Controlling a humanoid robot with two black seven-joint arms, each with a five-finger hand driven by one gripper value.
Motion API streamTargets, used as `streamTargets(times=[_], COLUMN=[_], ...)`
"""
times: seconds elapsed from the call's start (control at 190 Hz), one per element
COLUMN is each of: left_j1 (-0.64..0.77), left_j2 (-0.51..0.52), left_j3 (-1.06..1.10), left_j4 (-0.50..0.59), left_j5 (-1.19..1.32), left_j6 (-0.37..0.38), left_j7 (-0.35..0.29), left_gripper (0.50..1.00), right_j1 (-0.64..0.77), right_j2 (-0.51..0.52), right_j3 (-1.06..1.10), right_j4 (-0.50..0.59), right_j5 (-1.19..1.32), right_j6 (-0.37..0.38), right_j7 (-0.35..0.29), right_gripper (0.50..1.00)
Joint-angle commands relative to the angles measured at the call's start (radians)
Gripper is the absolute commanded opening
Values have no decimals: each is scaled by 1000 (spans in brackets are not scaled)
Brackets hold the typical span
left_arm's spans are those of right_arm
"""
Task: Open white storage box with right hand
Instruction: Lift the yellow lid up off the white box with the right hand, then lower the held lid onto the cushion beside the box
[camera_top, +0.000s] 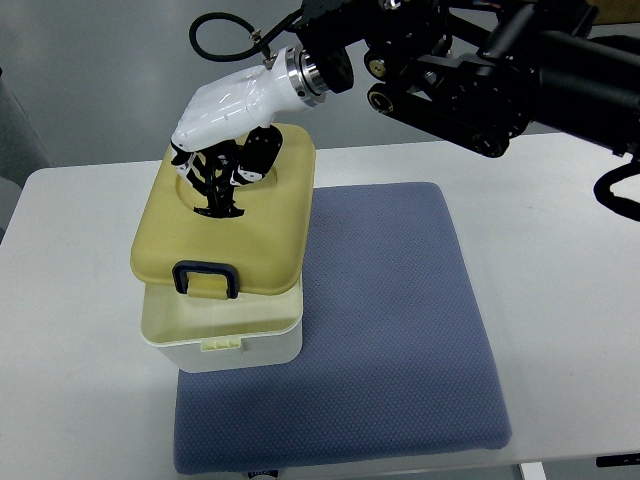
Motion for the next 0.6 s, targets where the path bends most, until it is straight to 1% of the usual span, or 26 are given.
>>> streamTargets(times=[0.0,0.121,0.237,0.479,0.595], left_j1=[0,0,0,0,0], left_j2=[0,0,0,0,0], left_j3=[0,0,0,0,0], left_j4=[0,0,0,0,0], left_j5=[0,0,0,0,0], left_j6=[0,0,0,0,0], left_j7=[0,0,0,0,0], left_gripper=[1000,1000,1000,1000,1000], right_j1=[-9,-33,-81,-190,-233], right_j2=[-43,-80,-135,-262,-302], right_j3=[5,4,-12,-19,-19], right_j4=[-39,-97,-140,-145,-145], right_j5=[0,0,0,-6,-6], right_j6=[-3,-8,-40,-91,-103], right_j7=[0,0,0,0,0], right_gripper=[500,500,500,500,500])
